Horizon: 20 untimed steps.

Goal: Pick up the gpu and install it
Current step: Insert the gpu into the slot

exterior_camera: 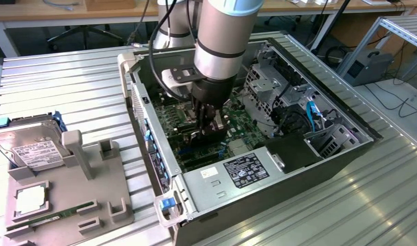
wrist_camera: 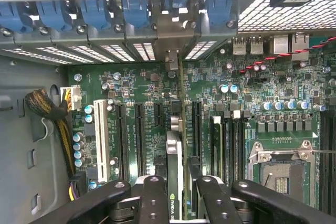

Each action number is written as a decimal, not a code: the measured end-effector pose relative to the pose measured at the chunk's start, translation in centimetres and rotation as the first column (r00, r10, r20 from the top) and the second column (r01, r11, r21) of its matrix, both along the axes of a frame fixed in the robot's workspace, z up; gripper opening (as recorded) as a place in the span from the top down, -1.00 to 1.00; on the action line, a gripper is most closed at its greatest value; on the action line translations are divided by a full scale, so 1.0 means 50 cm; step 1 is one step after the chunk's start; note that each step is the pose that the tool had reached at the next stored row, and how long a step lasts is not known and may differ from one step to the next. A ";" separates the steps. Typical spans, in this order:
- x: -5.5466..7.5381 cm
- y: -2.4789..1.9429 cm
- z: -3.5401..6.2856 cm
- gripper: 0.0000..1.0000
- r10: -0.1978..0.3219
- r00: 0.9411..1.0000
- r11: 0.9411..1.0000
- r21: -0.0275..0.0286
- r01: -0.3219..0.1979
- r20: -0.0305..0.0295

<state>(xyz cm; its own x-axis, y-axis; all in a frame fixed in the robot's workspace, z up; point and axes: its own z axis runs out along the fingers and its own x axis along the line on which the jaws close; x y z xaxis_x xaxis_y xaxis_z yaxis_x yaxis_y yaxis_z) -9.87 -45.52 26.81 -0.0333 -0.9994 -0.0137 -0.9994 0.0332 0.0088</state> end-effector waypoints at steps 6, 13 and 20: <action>-0.003 0.0000 -0.002 0.47 0.000 1.000 1.000 0.000 0.000 0.000; -0.008 0.0000 -0.003 0.47 -0.005 1.000 1.000 0.000 0.005 0.001; -0.013 -0.0041 -0.004 0.47 -0.005 1.000 1.000 0.000 0.005 0.002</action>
